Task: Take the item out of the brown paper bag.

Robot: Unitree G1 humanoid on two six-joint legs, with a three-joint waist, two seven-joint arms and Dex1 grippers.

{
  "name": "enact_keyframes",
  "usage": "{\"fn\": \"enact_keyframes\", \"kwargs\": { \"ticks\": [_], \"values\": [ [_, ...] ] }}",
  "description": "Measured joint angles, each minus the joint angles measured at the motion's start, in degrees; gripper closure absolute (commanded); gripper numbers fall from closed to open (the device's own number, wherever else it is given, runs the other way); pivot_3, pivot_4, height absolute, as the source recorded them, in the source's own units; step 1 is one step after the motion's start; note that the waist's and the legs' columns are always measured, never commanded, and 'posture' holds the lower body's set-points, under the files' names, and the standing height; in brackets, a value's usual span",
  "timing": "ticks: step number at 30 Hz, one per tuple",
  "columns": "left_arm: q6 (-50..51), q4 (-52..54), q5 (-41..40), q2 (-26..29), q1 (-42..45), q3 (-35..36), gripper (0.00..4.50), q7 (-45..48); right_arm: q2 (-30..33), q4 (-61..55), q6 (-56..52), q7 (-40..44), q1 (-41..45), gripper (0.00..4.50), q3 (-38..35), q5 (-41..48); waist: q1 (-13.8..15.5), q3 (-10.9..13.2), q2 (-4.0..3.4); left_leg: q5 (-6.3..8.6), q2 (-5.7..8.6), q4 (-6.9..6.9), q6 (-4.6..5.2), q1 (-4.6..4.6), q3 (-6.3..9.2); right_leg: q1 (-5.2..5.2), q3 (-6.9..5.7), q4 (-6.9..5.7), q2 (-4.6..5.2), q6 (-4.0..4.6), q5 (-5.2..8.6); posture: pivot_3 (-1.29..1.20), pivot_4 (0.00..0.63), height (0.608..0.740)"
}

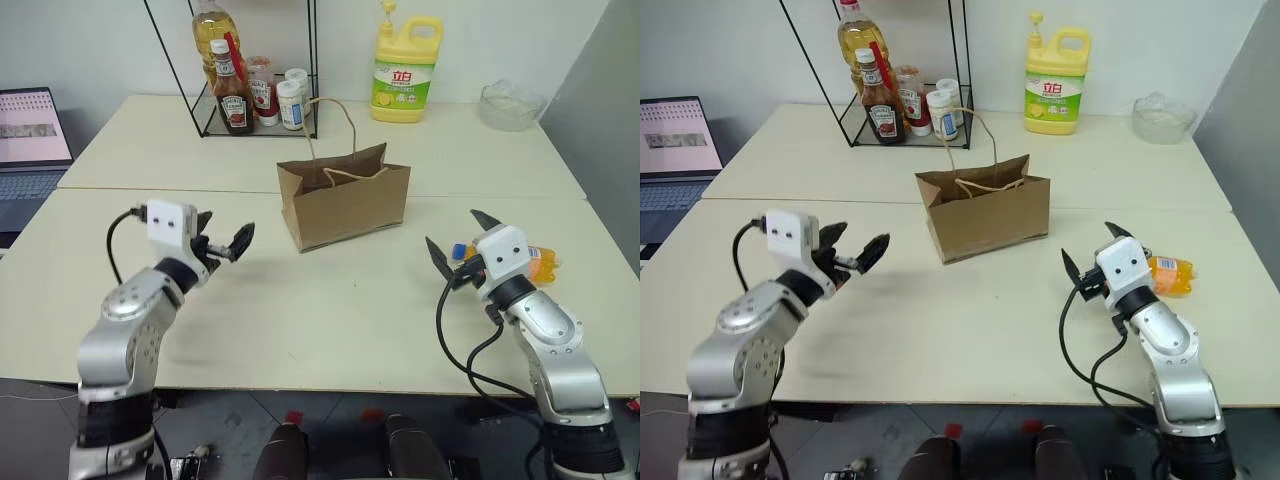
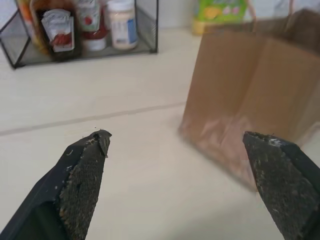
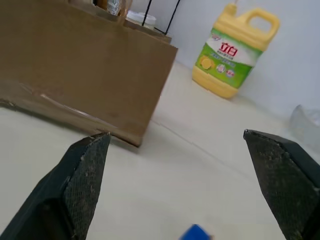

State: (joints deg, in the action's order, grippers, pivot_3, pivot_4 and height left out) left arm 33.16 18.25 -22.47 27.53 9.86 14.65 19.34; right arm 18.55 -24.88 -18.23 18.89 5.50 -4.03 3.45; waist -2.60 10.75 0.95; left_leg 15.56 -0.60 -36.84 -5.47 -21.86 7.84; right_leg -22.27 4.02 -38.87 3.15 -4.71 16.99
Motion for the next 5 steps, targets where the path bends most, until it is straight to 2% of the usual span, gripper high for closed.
{"fn": "enact_keyframes", "kwargs": {
  "ticks": [5],
  "values": [
    [-0.85, 4.99, 5.48, -4.08, -10.55, -3.46, 0.01, -5.19, -8.72, -4.99, -15.48, -7.39, -5.95, 0.0, -5.17, 5.37, 0.72, -0.02, -0.04, 0.03, 0.01, 0.02, 0.05, 0.04, -0.05, 0.0, 0.03, 0.02, 0.0, 0.01, 0.0, 0.0, 0.15, 0.74]
  ]
}}
